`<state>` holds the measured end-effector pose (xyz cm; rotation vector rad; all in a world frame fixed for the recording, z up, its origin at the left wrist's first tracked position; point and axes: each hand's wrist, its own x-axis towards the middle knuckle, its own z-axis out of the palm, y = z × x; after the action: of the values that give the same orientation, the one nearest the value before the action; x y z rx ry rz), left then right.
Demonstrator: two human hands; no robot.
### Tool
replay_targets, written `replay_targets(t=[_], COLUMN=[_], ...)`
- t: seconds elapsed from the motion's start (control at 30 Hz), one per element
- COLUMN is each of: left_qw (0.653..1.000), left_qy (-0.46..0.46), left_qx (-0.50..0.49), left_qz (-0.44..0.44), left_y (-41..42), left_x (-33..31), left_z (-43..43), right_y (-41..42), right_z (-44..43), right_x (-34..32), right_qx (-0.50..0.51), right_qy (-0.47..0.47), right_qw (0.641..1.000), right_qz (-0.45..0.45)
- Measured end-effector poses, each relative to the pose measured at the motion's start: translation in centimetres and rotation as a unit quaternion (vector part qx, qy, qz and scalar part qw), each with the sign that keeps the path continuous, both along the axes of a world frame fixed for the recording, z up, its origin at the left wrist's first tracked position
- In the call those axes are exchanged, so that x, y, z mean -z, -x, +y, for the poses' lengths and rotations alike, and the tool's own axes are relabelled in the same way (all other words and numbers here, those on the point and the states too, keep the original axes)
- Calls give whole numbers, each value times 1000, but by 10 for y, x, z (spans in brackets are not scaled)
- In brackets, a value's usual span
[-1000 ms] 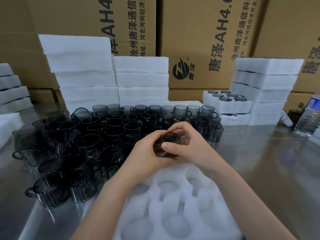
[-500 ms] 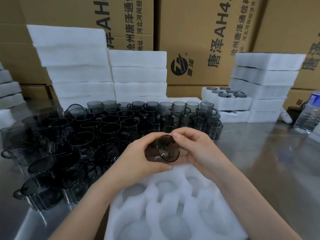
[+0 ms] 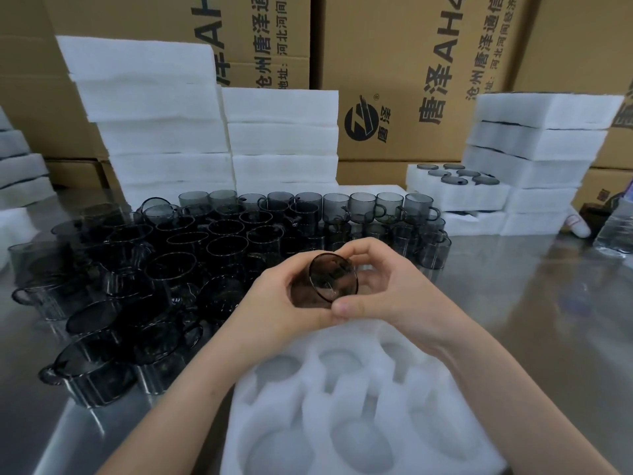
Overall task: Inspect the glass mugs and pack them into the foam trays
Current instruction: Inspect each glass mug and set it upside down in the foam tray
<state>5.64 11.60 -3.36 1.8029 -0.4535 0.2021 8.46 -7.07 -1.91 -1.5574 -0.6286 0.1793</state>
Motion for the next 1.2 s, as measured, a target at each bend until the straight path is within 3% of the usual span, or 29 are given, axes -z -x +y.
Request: replay_targets(t=[0.27, 0.5, 0.67, 0.77, 0.9, 1.2], left_qw=[997, 997, 998, 997, 994, 968], left_qy=[-56, -61, 33, 10, -28, -147], left_qx=[-40, -8, 50, 42, -3, -94], left_qz=[-33, -52, -38, -62, -105, -178], left_y=[-3, -5, -11, -13, -12, -2], left_x=[5, 6, 7, 7, 8, 4], left_z=[-9, -10, -8, -9, -9, -10], right_y=[4, 1, 0, -3, -3, -3], right_z=[11, 12, 9, 4, 3, 2], right_x=[1, 2, 0, -2, 1, 3], right_qx=[80, 139, 93, 68, 63, 118], right_qy=[56, -17, -144, -221, -137, -67], right_qw=[994, 988, 983, 964, 987, 991], right_qz=[-46, -69, 60, 133, 63, -10])
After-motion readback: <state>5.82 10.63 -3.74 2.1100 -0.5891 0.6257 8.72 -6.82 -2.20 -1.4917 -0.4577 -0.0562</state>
